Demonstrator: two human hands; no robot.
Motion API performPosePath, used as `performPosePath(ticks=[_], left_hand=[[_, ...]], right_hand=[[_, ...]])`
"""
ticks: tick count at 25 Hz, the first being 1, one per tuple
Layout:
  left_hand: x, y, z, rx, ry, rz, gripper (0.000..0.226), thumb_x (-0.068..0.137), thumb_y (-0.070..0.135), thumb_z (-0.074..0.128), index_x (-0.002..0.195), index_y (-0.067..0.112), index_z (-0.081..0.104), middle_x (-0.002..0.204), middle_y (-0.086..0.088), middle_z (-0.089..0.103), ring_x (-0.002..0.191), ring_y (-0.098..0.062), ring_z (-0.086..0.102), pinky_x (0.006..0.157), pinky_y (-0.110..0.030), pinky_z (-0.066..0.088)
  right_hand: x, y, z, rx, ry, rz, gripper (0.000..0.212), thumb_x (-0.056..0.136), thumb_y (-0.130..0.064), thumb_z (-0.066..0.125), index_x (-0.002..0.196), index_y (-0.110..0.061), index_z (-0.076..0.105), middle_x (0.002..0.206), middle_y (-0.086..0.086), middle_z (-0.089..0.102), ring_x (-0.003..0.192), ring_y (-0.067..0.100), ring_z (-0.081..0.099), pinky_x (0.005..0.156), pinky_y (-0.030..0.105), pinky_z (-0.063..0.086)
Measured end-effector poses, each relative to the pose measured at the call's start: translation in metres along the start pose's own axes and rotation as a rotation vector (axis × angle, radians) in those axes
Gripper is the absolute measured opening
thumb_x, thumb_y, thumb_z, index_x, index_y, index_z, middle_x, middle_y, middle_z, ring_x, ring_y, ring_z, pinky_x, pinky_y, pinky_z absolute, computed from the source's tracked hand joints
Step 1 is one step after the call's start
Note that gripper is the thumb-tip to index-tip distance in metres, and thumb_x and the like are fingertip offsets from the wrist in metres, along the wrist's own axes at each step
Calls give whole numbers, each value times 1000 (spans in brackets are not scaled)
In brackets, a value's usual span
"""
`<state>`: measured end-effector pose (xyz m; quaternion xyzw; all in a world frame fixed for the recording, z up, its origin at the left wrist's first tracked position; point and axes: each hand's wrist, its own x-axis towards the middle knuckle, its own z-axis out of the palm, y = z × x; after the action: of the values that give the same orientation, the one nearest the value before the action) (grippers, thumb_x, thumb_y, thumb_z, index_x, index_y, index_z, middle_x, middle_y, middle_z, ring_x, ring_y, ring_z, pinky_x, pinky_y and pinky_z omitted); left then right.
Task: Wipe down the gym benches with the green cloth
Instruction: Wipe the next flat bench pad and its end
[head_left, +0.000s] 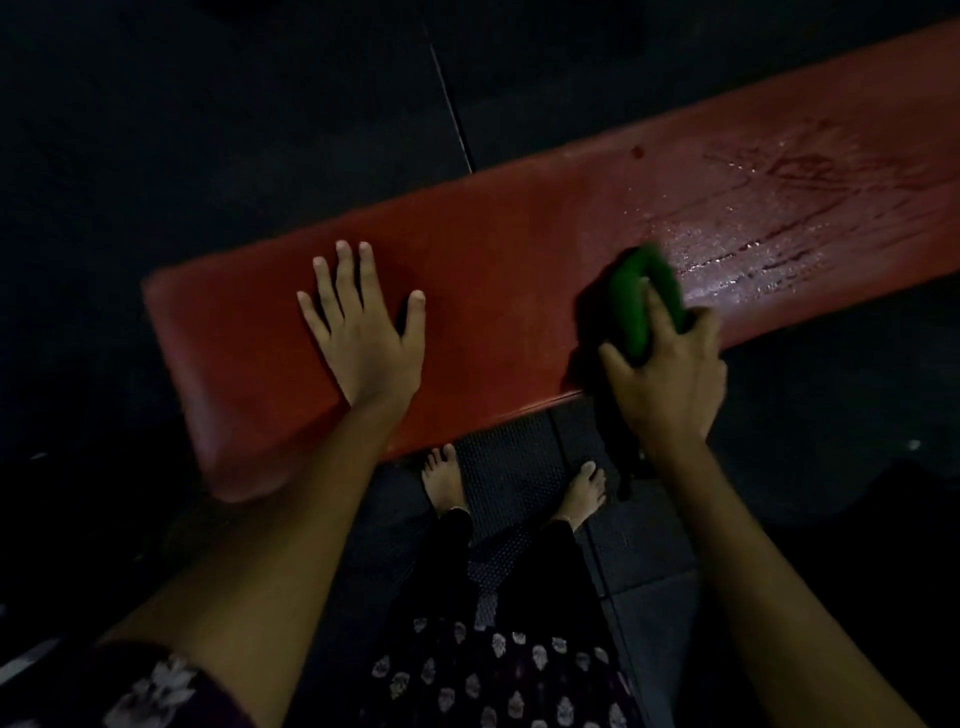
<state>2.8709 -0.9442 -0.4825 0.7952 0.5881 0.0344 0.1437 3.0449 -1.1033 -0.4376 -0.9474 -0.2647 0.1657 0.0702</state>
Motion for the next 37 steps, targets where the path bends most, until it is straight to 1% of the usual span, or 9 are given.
performPosePath(ticks=[2, 4, 8, 13, 18, 23, 29, 35, 37], left_hand=[[8, 12, -5, -110, 11, -92, 66, 90, 41, 46, 147, 13, 27, 156, -5, 20, 146, -23, 5, 117, -46, -5], [18, 39, -6, -204, 31, -163, 67, 88, 32, 54, 146, 11, 28, 156, -7, 17, 146, -24, 4, 117, -47, -6], [33, 98, 3, -162, -27, 133, 67, 92, 34, 49, 149, 14, 19, 158, -5, 9, 146, -22, 2, 114, -41, -12], [34, 105, 29, 21, -72, 292, 60, 99, 41, 30, 150, 14, 14, 159, -4, 10, 147, -21, 2, 116, -44, -6], [28, 106, 30, 24, -68, 292, 59, 98, 40, 31, 149, 13, 19, 158, -5, 15, 146, -21, 6, 116, -44, -5], [33, 108, 32, 87, -48, 278, 62, 94, 42, 22, 149, 12, 21, 157, -6, 17, 146, -23, 8, 116, -46, -3], [32, 109, 32, 96, -49, 273, 63, 92, 42, 22, 148, 11, 25, 156, -8, 20, 145, -25, 11, 115, -48, 0], [35, 112, 33, 100, -31, 262, 64, 92, 42, 23, 147, 10, 27, 155, -9, 23, 145, -25, 13, 115, -48, 0], [35, 113, 34, 93, -41, 260, 64, 92, 42, 23, 147, 10, 27, 155, -8, 23, 145, -25, 13, 116, -49, 1]], right_hand=[[3, -4, 1, 59, 59, 133, 72, 82, -45, 61, 146, -30, 32, 122, 17, 39, 104, 33, 49, 88, 42, 40], [-13, -20, 11, 45, 4, -22, 73, 81, -46, 61, 146, -30, 31, 122, 15, 40, 104, 29, 47, 88, 40, 39], [-8, 0, 4, -112, -25, -268, 76, 78, -47, 66, 145, -33, 33, 119, 15, 42, 104, 31, 46, 83, 40, 39], [57, 24, -25, -39, 72, 162, 70, 84, -47, 58, 145, -25, 33, 132, 19, 36, 117, 36, 44, 96, 45, 38], [66, -3, -22, -206, -78, -349, 74, 83, -49, 59, 147, -30, 28, 128, 16, 38, 112, 33, 46, 92, 43, 39], [132, 5, -47, -141, 16, 24, 70, 85, -49, 57, 145, -26, 31, 133, 18, 35, 113, 37, 47, 96, 43, 38], [120, -47, -33, -248, -118, -511, 70, 85, -50, 55, 146, -33, 27, 132, 13, 35, 116, 32, 44, 93, 41, 36], [183, 23, -66, -117, -23, 48, 68, 85, -48, 56, 144, -26, 33, 136, 19, 33, 117, 39, 45, 97, 47, 39], [168, 12, -57, -131, -11, 29, 69, 85, -49, 55, 145, -25, 31, 136, 18, 33, 118, 37, 43, 97, 45, 36]])
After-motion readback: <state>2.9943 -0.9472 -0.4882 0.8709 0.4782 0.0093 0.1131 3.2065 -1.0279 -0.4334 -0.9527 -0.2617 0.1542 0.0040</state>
